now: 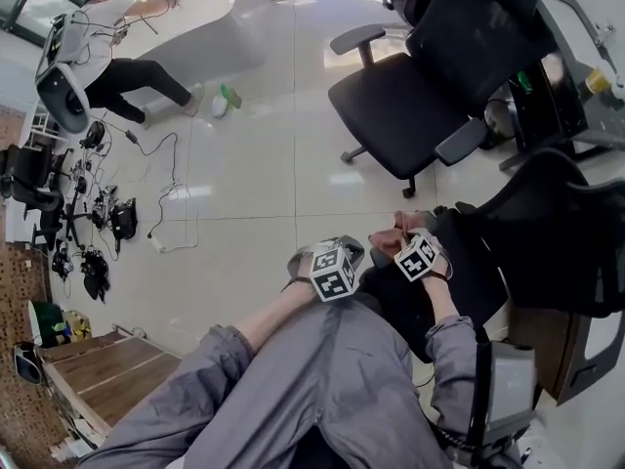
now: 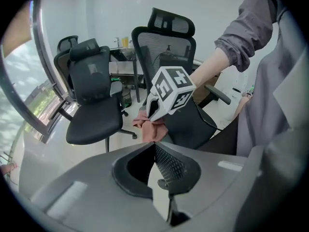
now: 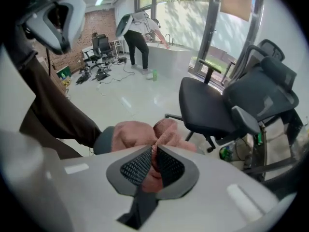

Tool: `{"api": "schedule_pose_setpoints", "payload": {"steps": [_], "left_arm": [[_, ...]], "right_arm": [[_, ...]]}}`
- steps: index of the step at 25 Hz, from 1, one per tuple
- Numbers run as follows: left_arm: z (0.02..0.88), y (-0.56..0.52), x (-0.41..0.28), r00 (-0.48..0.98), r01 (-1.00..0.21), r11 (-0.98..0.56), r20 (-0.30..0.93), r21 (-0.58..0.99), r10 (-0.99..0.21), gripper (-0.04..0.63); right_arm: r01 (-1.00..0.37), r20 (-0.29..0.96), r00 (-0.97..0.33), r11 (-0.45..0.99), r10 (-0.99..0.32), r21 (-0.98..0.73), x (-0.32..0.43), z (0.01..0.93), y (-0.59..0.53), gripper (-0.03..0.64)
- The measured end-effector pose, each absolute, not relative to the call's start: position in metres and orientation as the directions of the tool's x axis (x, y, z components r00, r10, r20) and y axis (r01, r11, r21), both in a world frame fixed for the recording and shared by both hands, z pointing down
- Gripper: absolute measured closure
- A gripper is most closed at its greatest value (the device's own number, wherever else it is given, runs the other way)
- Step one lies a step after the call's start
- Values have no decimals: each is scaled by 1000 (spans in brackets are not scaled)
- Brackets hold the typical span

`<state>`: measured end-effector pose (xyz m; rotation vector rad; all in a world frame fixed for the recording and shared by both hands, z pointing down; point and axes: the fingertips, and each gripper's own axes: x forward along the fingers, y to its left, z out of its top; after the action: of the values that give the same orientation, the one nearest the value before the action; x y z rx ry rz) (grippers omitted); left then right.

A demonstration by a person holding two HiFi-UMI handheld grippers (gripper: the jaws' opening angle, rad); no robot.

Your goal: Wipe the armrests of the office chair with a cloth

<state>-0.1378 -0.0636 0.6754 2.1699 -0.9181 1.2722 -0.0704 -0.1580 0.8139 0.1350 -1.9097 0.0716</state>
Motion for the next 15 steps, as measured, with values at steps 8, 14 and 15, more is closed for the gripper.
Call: {"api": "schedule_pose_setpoints", "payload": {"steps": [8, 14, 15], "left_arm": [[668, -57, -106, 435, -686, -723, 844, 84, -314, 578], [651, -43, -138, 421, -697, -714, 845, 68, -331, 578], [650, -37, -145, 416, -702, -709, 846, 65, -333, 578]], "right_arm": [[66, 851, -471, 971, 234, -231, -89, 793, -52, 587], [-143, 927, -374, 988, -6, -52, -63, 801, -151, 586], [-204, 948, -311, 979, -65, 0, -45, 810, -173, 586]]}}
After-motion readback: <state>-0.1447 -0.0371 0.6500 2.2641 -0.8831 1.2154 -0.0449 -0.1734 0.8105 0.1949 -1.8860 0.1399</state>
